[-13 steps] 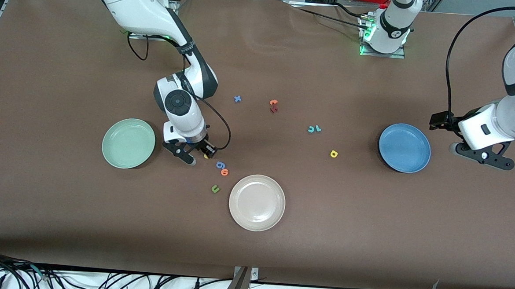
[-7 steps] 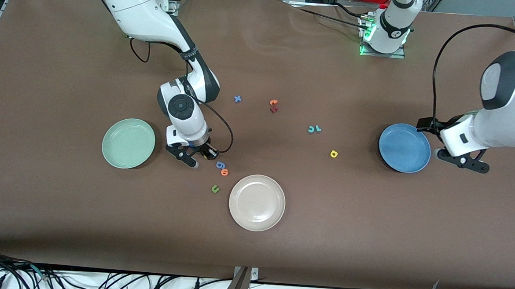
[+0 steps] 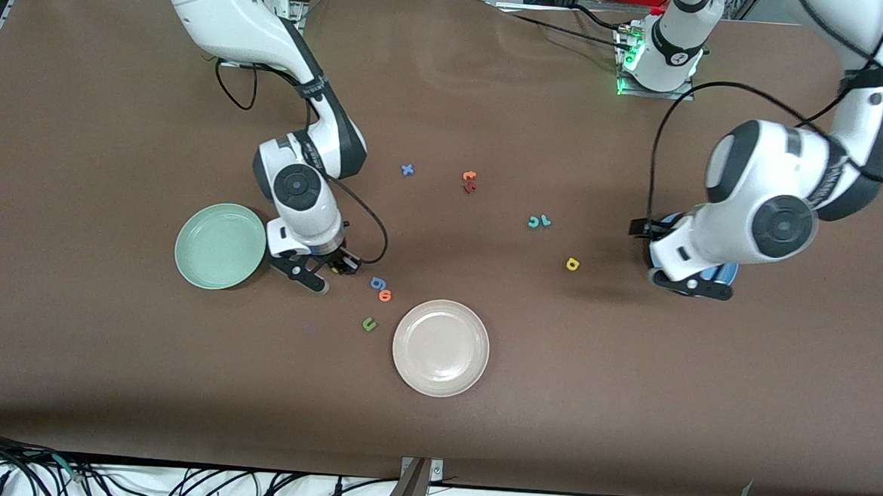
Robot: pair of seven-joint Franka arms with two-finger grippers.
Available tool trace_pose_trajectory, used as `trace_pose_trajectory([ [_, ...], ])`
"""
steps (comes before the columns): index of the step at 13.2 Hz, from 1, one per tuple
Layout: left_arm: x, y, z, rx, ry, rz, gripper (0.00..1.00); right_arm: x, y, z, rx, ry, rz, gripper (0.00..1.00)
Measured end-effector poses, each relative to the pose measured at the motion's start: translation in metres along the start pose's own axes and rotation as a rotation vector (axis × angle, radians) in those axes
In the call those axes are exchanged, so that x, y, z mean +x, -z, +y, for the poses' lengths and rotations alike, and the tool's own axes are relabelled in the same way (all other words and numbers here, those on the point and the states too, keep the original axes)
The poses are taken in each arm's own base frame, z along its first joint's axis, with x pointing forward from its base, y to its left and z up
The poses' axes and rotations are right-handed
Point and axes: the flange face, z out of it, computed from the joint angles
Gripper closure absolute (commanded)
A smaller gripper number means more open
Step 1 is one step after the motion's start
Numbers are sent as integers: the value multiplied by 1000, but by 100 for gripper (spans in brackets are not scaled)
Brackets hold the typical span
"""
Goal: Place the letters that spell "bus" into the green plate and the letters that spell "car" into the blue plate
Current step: 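Grasp the yellow letter with the right gripper while the left gripper reaches, then release the yellow letter onto the green plate while the left gripper grasps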
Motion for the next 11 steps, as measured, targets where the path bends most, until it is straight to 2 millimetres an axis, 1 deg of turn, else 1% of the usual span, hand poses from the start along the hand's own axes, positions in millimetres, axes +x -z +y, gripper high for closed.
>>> trace_pose_trajectory([
  [2,13,-19,15,-5,-30,45,3,25,17,38,-76,85,-34,90],
  [3,18,-31,21,-8,-54,78,3,33,20,60,-108,124,-57,89],
  [5,20,-60,32,-12,-90,141,3,48,13,112,-146,200,-94,86],
  [6,19,-73,37,-13,-102,165,3,52,7,136,-154,219,-108,74],
  [7,18,-86,43,-13,-116,185,3,53,-1,155,-155,228,-111,36],
  [8,15,-99,52,-11,-131,201,4,53,-13,173,-148,232,-101,1],
  [9,14,-111,61,-10,-146,215,4,50,-26,186,-140,235,-90,0],
  [10,14,-122,70,-9,-161,227,4,47,-34,194,-137,235,-88,0],
  [11,14,-131,77,-8,-179,238,4,44,-36,194,-137,237,-90,0],
])
